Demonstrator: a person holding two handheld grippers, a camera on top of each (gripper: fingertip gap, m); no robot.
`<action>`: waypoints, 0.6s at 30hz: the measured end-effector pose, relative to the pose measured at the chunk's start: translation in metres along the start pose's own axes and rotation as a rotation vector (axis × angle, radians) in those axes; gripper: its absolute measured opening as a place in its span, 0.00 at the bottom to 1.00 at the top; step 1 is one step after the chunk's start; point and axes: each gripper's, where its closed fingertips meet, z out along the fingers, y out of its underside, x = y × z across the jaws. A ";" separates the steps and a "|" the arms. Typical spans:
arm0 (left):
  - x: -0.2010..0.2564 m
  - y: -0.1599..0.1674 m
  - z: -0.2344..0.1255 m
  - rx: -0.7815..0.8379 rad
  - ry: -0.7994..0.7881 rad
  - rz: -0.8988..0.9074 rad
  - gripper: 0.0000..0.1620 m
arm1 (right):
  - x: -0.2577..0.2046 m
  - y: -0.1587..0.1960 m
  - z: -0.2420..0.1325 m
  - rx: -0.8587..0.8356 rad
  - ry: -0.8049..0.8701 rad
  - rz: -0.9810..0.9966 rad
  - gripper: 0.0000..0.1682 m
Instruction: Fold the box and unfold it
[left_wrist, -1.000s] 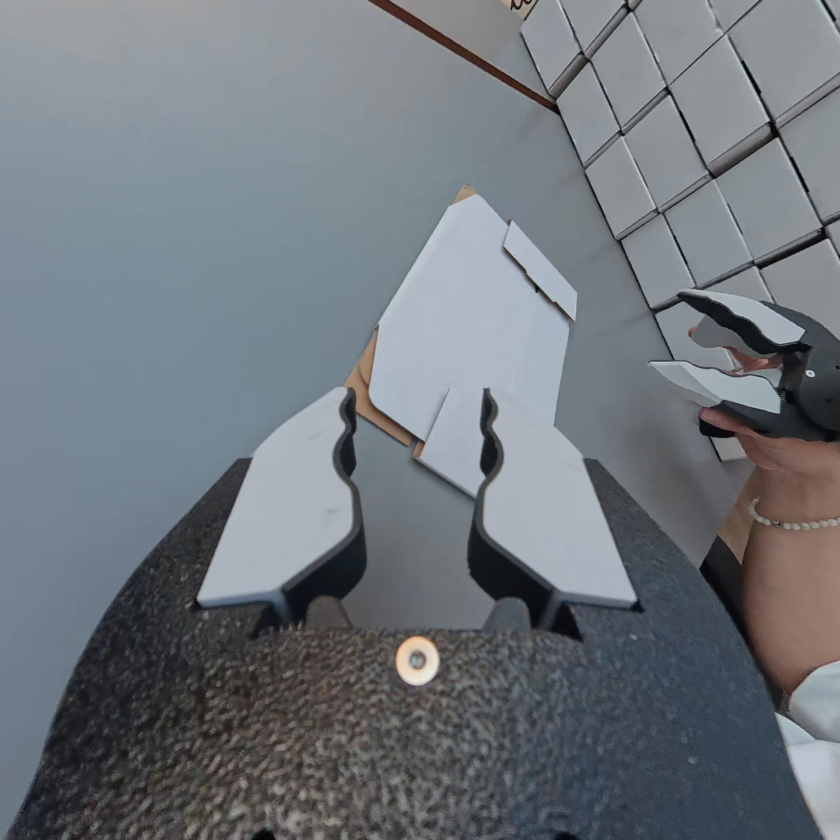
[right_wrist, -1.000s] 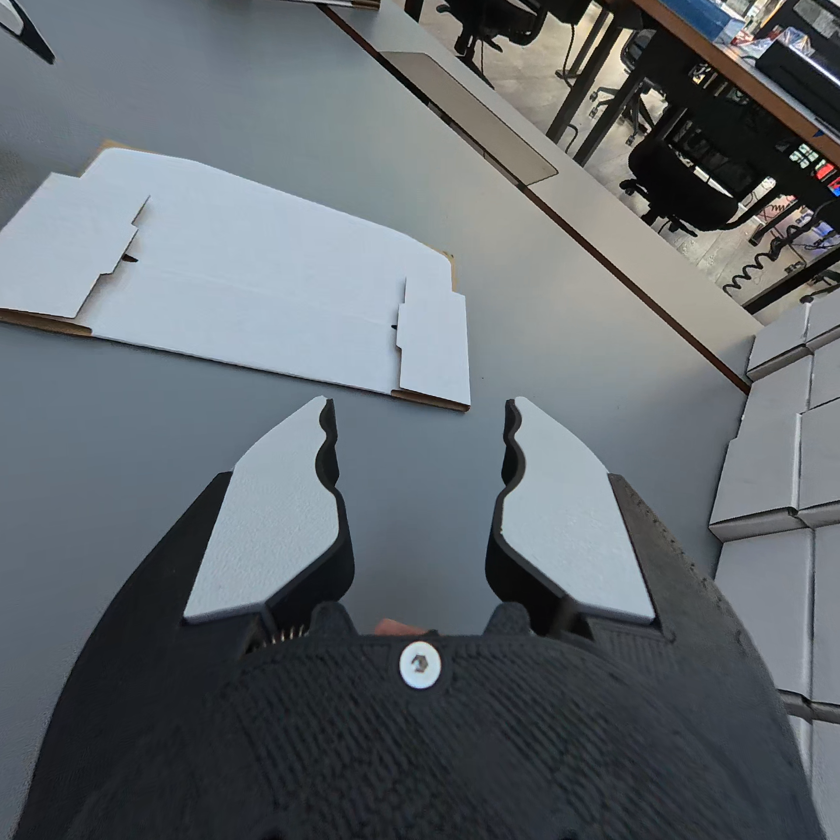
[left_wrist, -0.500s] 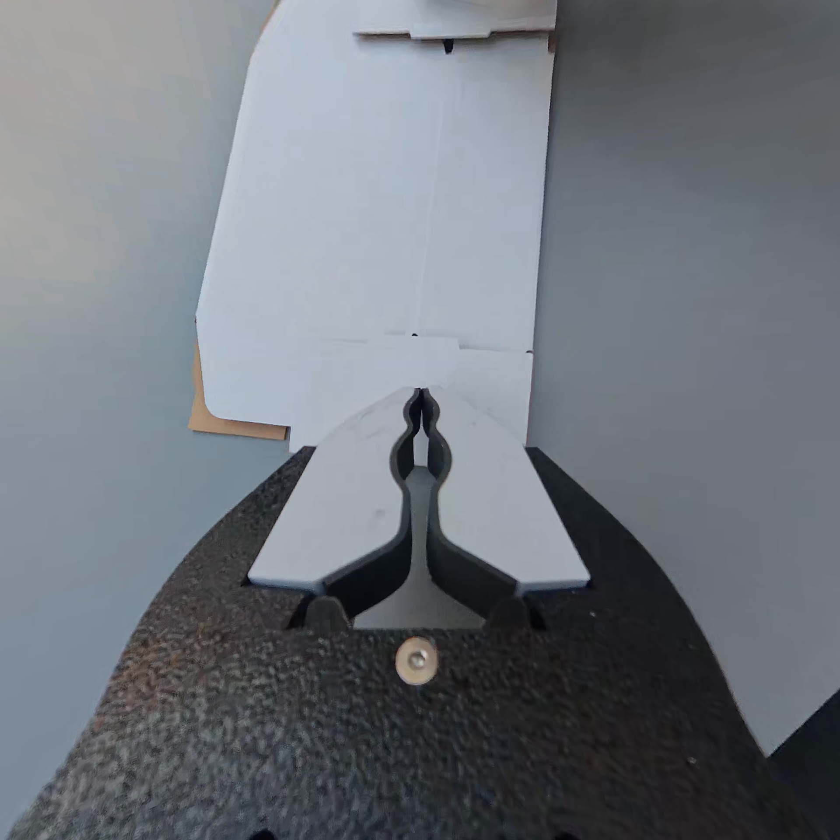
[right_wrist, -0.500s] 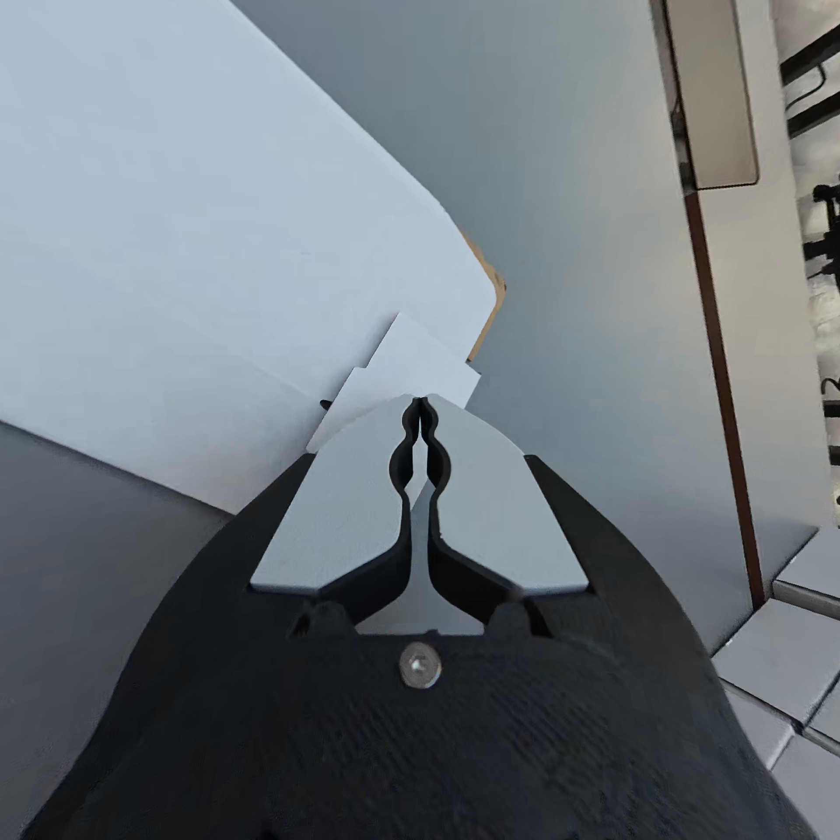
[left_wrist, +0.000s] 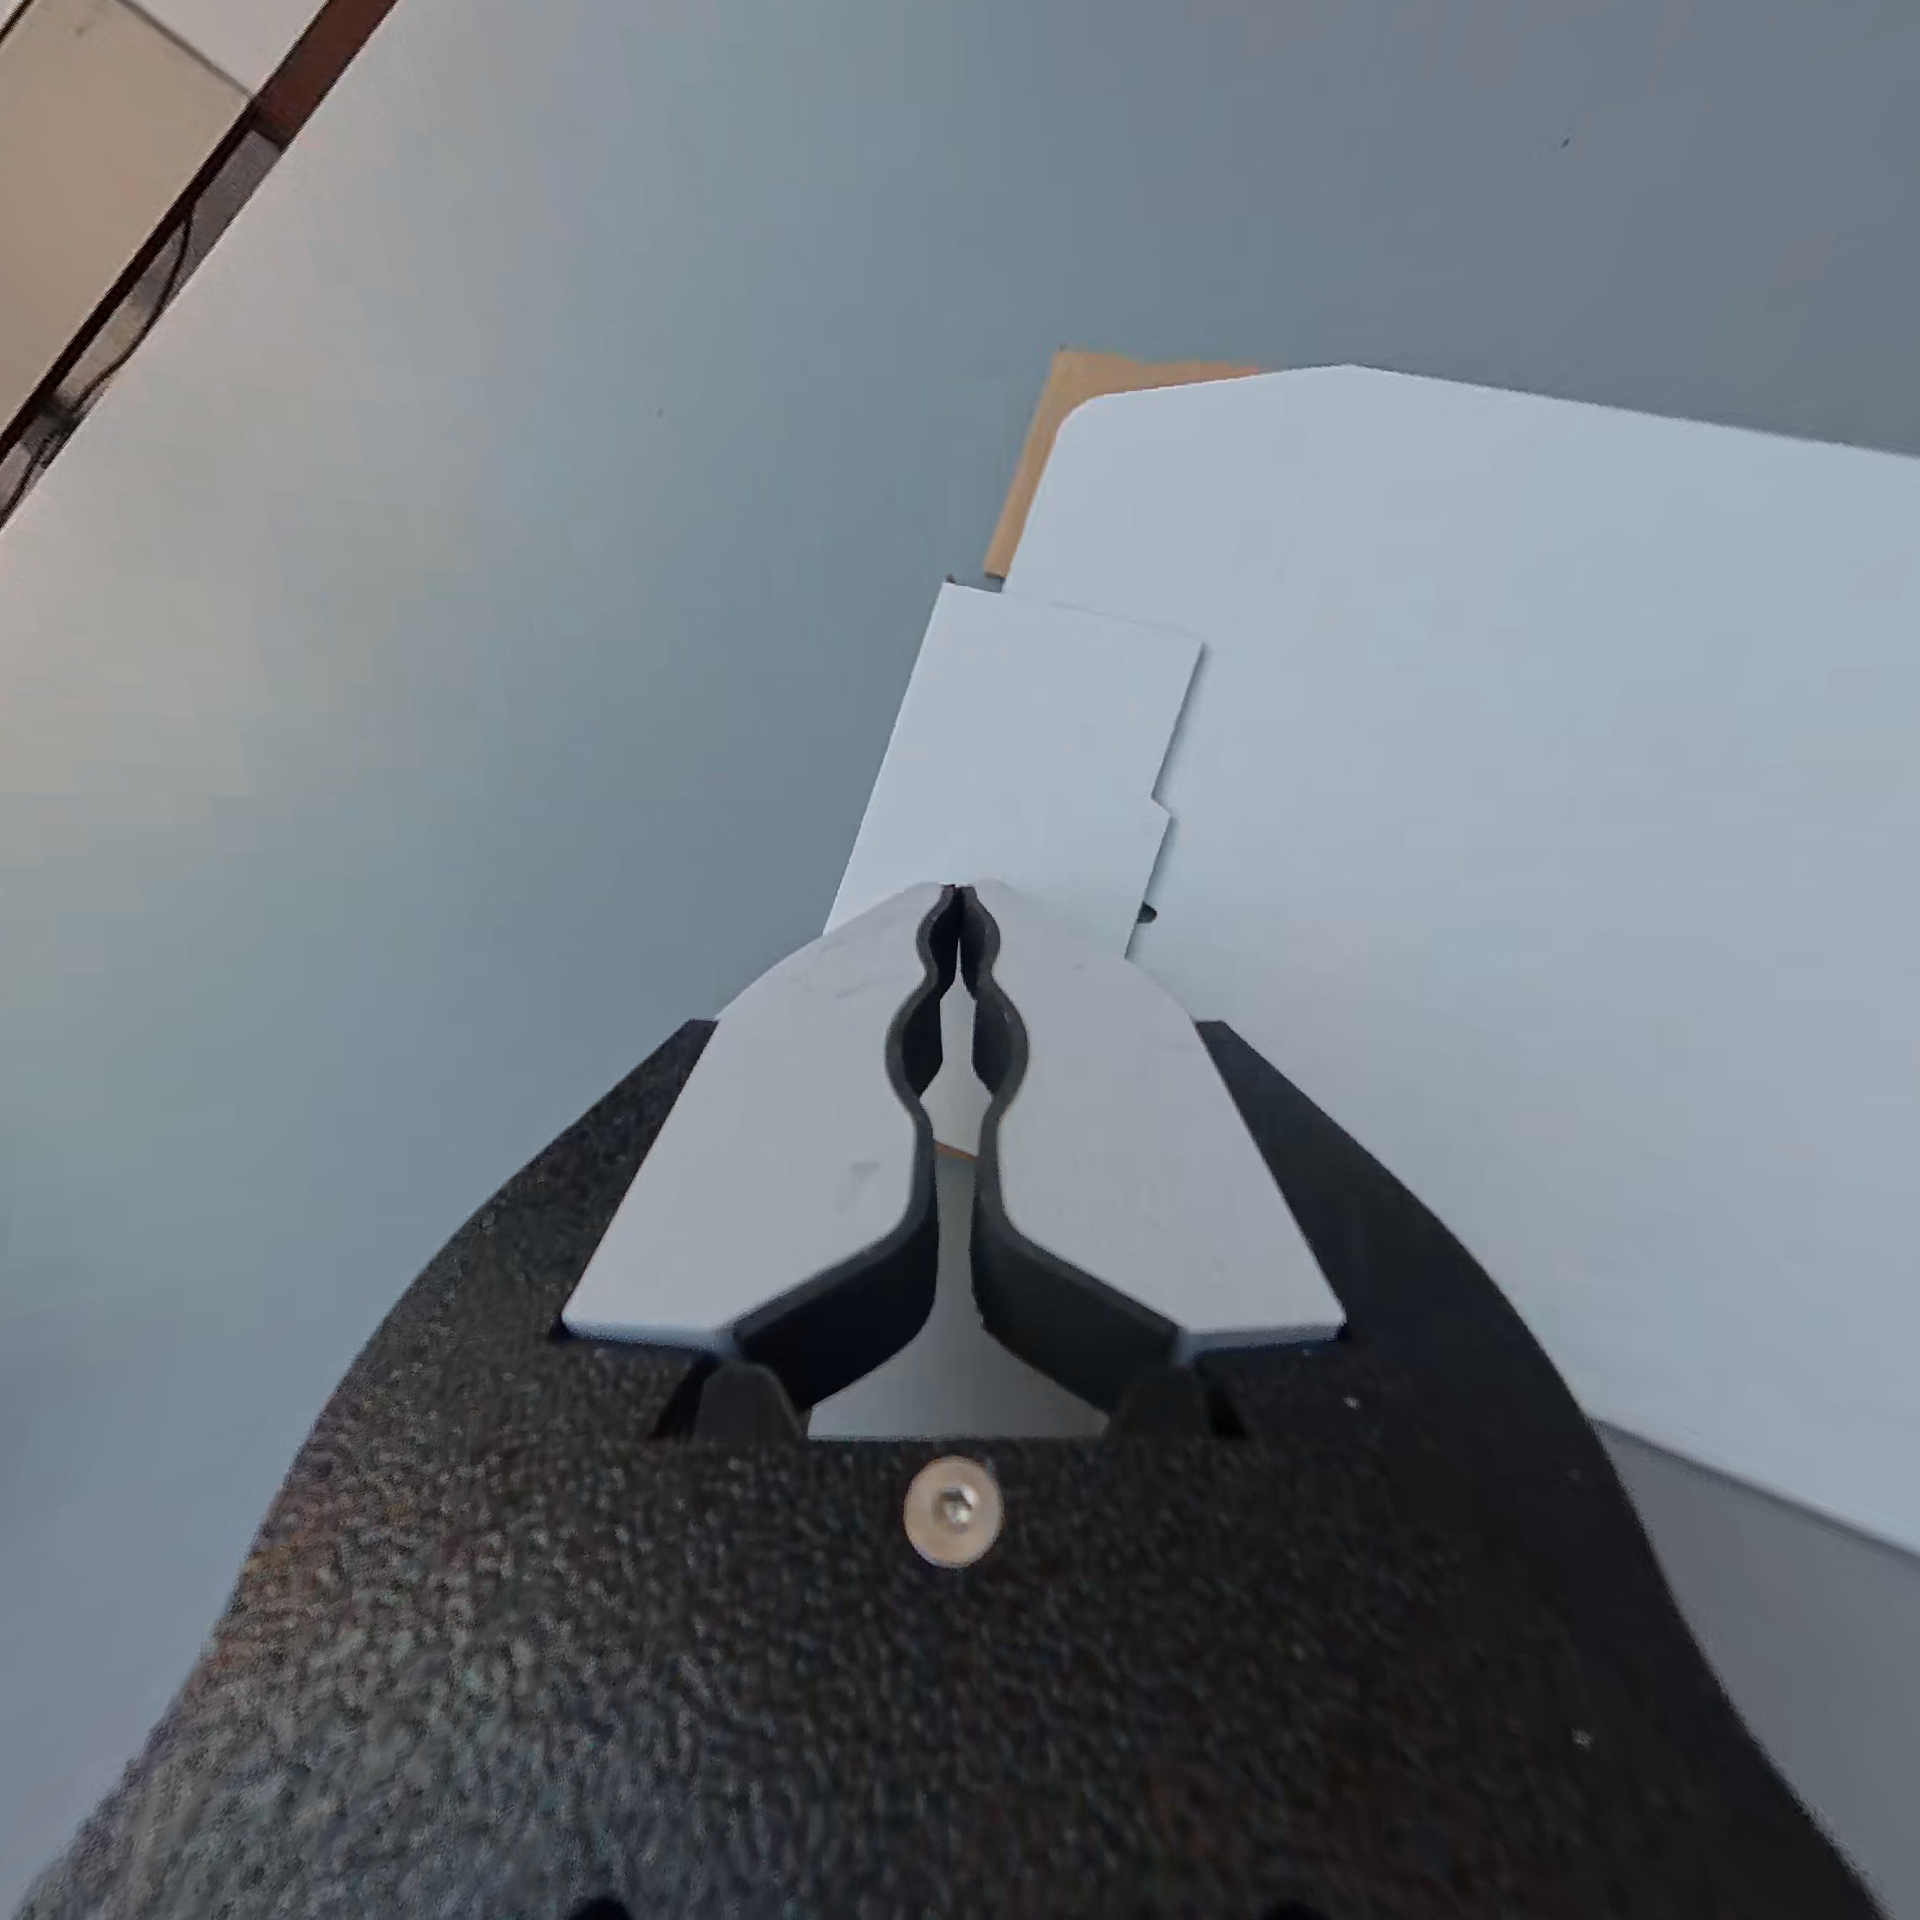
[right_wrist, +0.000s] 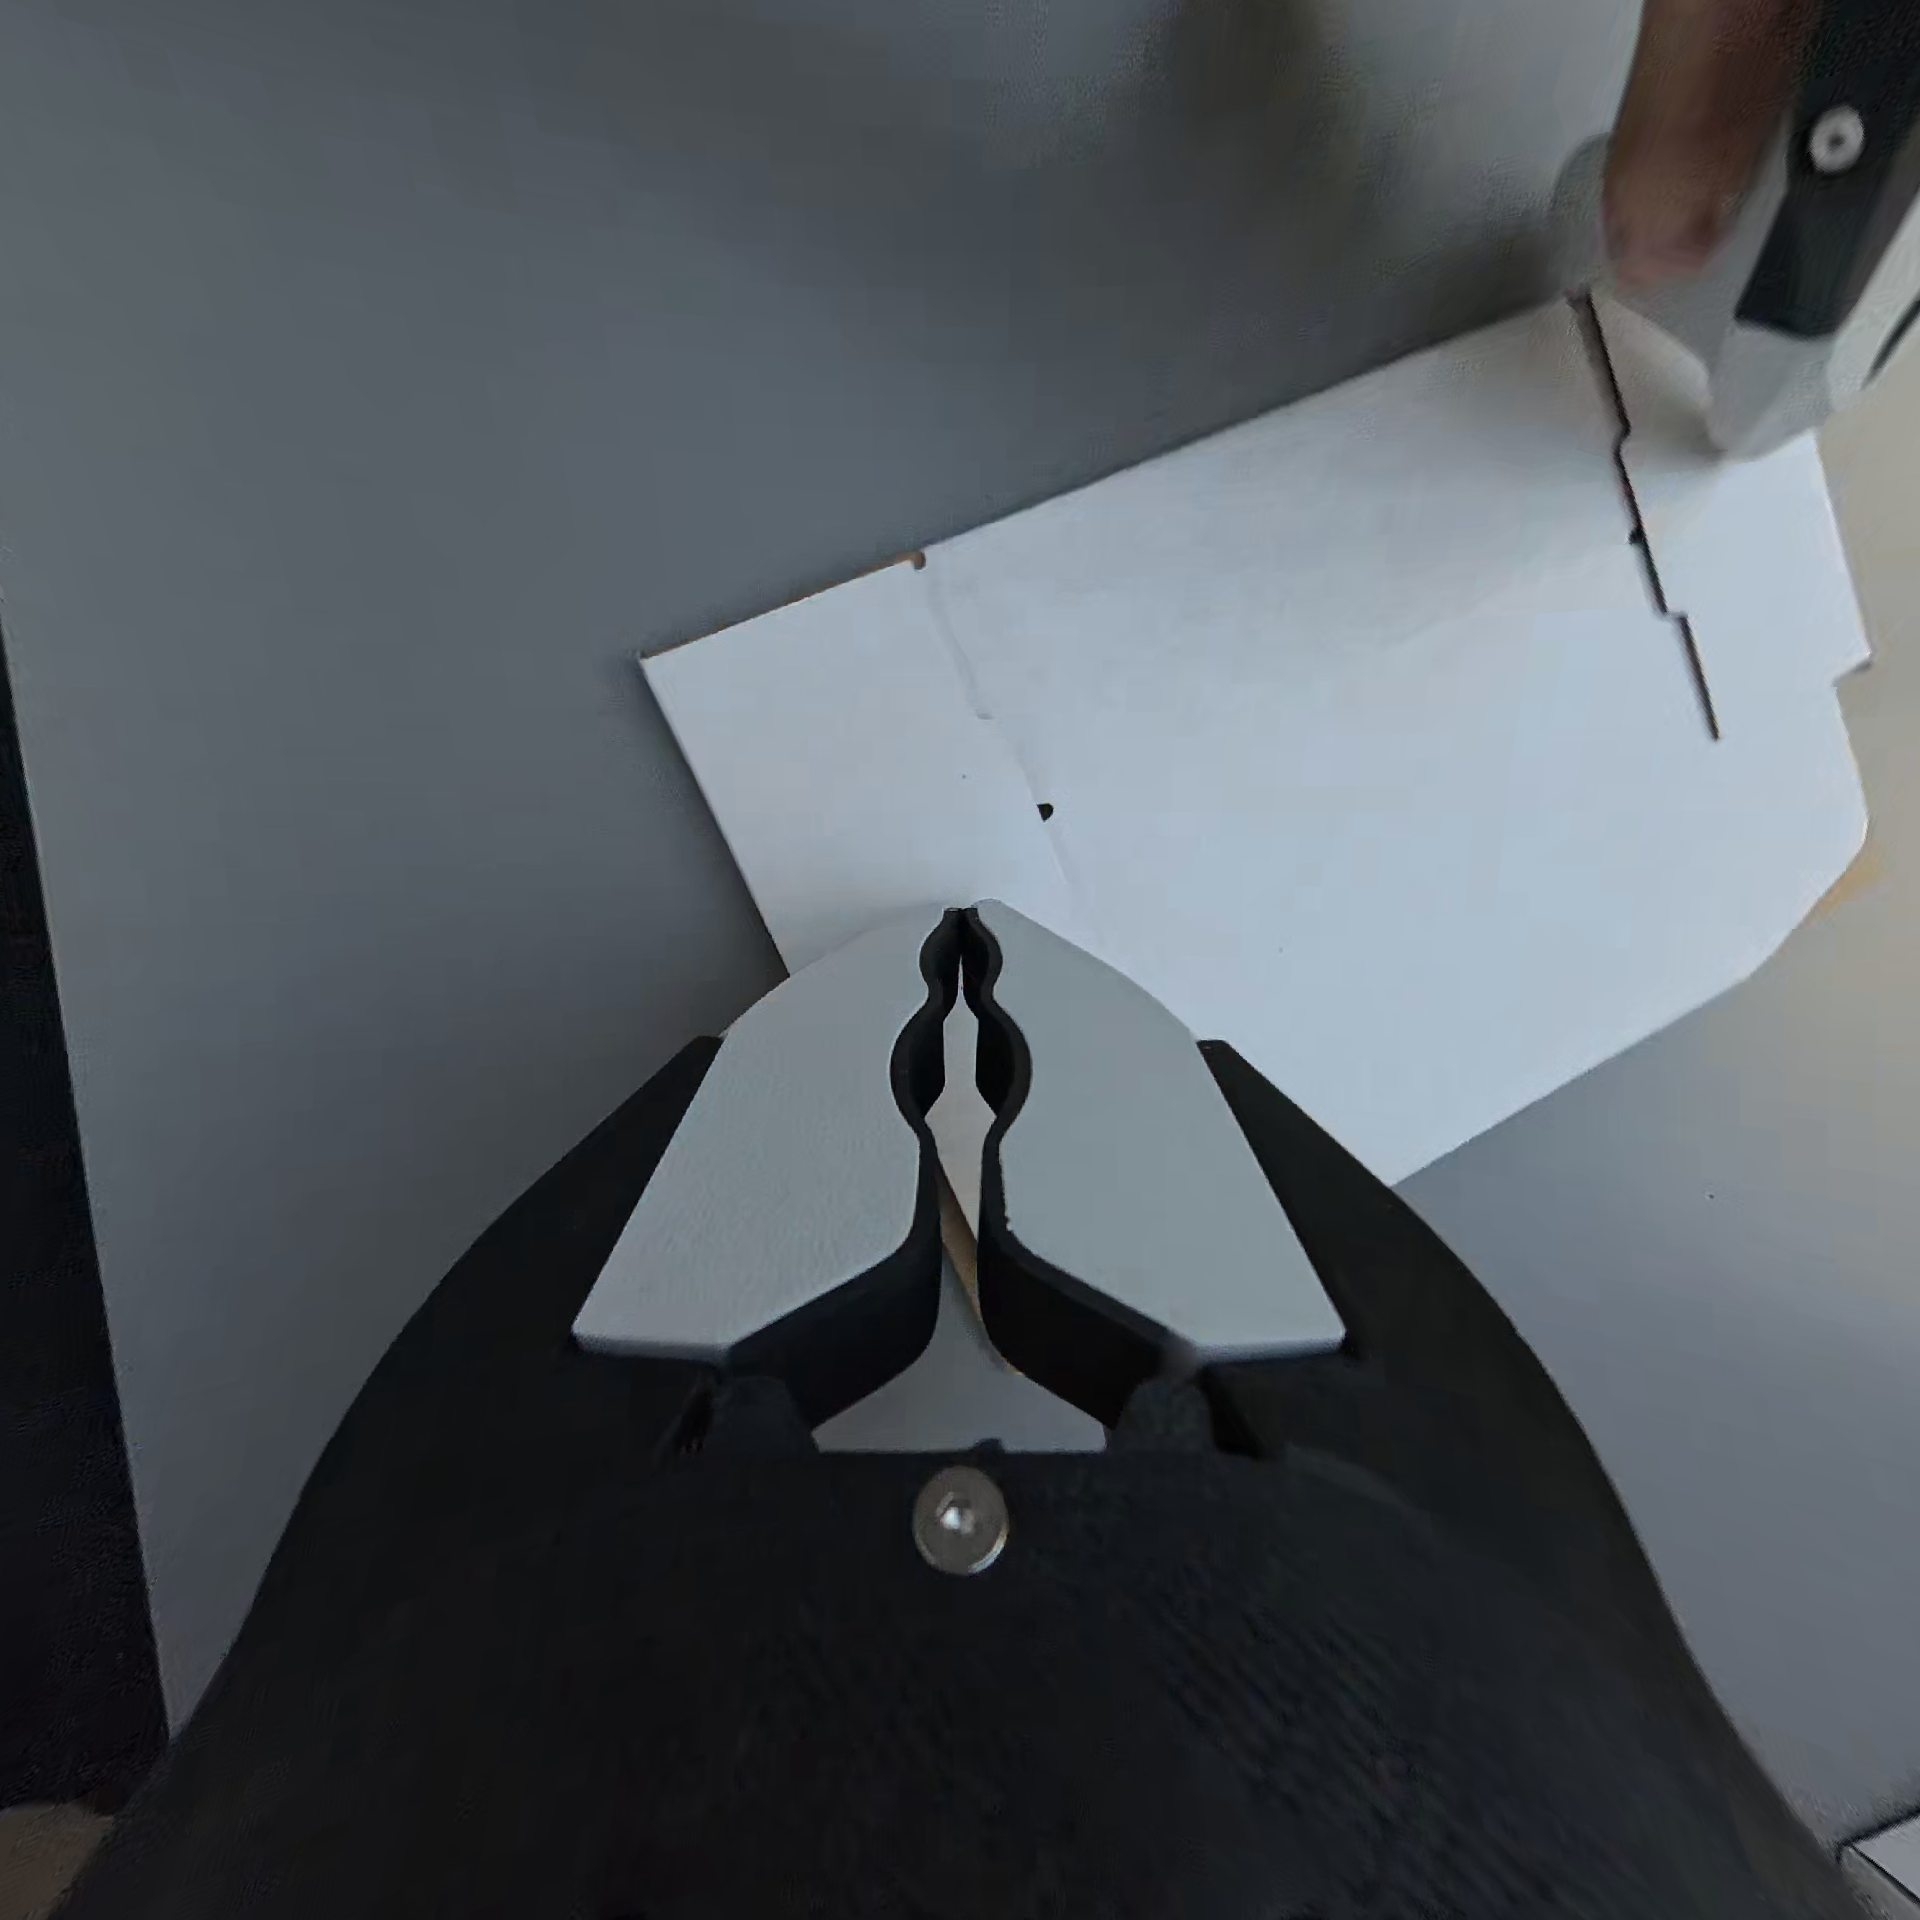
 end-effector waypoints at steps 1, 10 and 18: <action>0.006 -0.013 0.009 0.005 0.017 0.034 0.00 | -0.006 -0.013 0.005 0.019 0.036 -0.005 0.00; 0.033 -0.043 0.013 0.063 0.067 0.169 0.00 | 0.059 -0.025 -0.026 0.185 0.371 0.155 0.00; 0.071 -0.027 -0.001 0.139 0.177 0.388 0.00 | 0.110 0.030 0.009 -0.030 0.464 -0.013 0.00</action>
